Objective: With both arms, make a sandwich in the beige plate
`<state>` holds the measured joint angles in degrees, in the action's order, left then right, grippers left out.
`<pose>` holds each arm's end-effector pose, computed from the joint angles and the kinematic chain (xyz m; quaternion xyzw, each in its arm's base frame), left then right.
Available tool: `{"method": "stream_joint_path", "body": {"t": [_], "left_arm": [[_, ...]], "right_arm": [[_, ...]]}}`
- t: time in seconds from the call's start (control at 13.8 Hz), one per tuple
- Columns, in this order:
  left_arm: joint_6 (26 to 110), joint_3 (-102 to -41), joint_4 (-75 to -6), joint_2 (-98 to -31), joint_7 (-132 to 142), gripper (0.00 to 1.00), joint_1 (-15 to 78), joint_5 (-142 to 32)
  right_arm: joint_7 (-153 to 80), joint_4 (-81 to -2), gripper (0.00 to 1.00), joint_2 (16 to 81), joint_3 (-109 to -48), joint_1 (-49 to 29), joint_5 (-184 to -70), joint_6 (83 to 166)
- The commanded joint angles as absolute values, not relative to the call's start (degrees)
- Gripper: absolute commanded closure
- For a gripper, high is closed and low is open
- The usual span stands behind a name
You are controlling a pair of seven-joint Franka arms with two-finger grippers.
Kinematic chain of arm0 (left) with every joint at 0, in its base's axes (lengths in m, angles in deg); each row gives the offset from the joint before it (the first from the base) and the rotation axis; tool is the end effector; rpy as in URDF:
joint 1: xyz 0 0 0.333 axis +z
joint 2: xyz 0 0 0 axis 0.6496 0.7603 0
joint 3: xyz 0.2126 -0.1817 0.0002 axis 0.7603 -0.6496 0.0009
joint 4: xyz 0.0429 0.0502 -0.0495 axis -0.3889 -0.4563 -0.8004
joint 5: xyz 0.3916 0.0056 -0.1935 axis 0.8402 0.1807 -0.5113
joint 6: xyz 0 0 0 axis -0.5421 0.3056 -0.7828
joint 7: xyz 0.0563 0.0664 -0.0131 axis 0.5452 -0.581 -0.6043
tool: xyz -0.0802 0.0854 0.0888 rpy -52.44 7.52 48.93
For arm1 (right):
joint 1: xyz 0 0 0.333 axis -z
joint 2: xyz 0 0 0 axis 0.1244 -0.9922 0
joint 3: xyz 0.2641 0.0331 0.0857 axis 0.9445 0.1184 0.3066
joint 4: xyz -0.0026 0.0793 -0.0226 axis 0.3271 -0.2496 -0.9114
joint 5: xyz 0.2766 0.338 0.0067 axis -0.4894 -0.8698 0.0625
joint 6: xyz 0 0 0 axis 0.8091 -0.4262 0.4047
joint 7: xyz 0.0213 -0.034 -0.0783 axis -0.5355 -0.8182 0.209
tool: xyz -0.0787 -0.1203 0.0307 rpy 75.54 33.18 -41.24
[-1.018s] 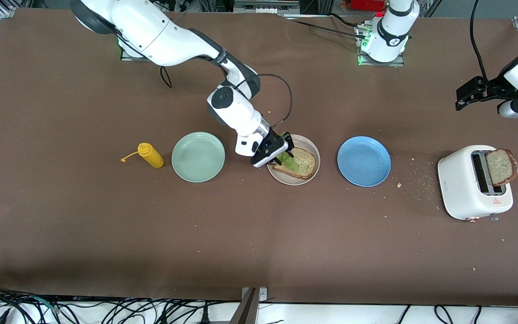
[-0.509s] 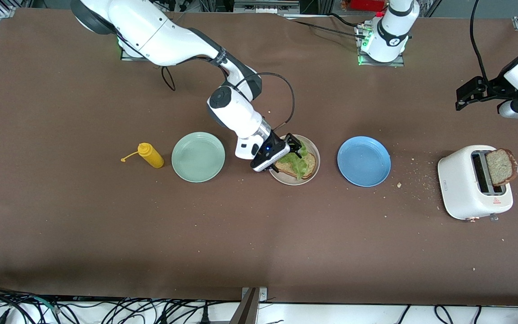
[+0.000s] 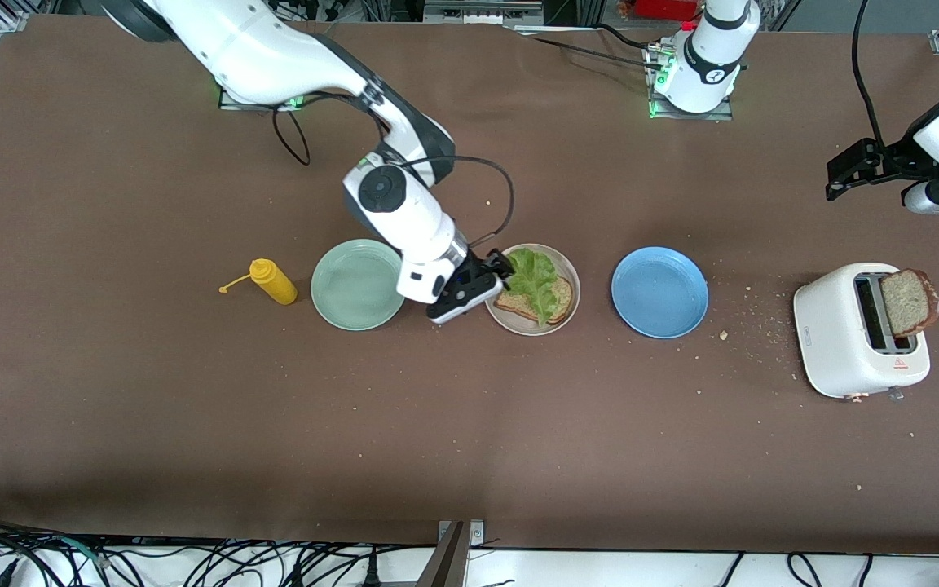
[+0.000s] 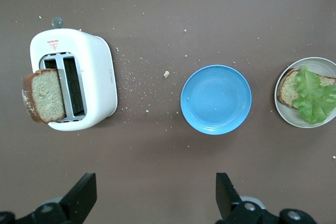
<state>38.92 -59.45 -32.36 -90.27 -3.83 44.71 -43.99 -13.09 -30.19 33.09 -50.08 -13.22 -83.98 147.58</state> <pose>0.5904 -0.0172 0.5392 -0.9987 0.0402 0.0279 0.0155 0.5751 0.4940 0.2201 -0.9692 -0.1917 -0.0724 0.1366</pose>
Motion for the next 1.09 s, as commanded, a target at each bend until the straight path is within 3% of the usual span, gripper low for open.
{"method": "stream_joint_path", "body": {"t": [0.0, 0.36, 0.73, 1.02], "left_arm": [[38.5, -59.4, -31.7, -90.6, -3.5, 0.0, 44.8, -44.9], [38.5, -59.4, -31.7, -90.6, -3.5, 0.0, 44.8, -44.9], [38.5, -59.4, -31.7, -90.6, -3.5, 0.0, 44.8, -44.9], [38.5, -59.4, -31.7, -90.6, -3.5, 0.0, 44.8, -44.9]], "right_arm": [[-16.1, -36.3, 0.0, 44.1, -50.0, -8.5, -85.0, 134.7], [-30.5, -44.5, 0.0, 56.5, -49.9, 2.6, -85.1, 125.2], [-41.4, -44.5, 0.0, 60.4, -50.4, 9.7, -85.0, 121.1], [-41.2, -43.9, 0.0, 62.6, -56.8, 10.0, -85.0, 117.5]]}}
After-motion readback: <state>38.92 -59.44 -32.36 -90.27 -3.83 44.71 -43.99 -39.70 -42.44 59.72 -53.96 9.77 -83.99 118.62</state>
